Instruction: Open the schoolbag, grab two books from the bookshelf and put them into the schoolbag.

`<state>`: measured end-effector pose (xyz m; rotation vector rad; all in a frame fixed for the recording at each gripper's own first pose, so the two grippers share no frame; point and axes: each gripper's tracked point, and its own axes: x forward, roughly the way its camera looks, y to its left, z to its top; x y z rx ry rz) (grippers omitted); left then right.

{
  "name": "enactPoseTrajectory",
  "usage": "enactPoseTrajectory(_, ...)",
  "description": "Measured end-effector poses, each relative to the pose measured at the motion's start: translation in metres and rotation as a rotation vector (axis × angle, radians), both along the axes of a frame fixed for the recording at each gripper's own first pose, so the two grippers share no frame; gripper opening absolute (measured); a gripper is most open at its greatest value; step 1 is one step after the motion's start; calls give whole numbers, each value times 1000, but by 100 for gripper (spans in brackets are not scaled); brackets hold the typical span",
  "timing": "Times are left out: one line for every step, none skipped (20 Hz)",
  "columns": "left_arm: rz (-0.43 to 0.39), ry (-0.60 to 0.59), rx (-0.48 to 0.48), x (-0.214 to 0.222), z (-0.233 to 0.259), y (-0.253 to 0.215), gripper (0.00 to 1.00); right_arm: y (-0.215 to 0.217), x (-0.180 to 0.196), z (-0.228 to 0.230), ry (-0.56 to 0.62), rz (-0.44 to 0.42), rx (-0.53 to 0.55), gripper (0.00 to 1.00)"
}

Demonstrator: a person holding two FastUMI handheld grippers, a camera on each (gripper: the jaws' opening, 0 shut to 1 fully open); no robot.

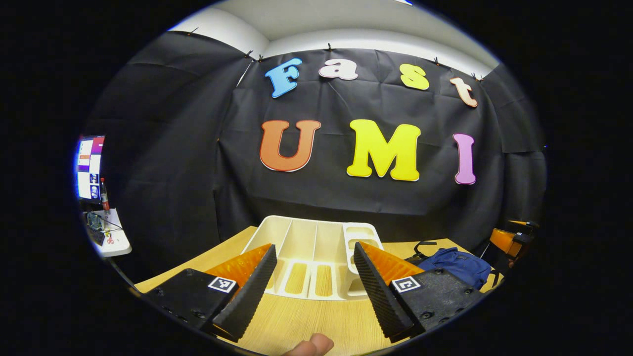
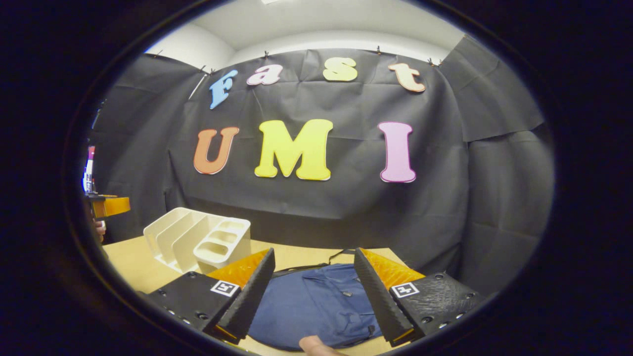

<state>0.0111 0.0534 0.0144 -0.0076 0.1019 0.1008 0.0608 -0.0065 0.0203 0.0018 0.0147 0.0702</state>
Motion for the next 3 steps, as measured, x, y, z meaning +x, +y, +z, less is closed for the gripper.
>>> enactPoseTrajectory(3, -7, 14, 2, 2, 1, 98, -3, 1, 1, -13, -5, 6, 95)
enactPoseTrajectory(2, -13, 25, 4, 5, -1, 98, -7, 5, 1, -18, -11, 8, 95)
enactPoseTrajectory(1, -14, 30, 7, 7, -3, 98, -11, 9, 1, -14, -16, 7, 95)
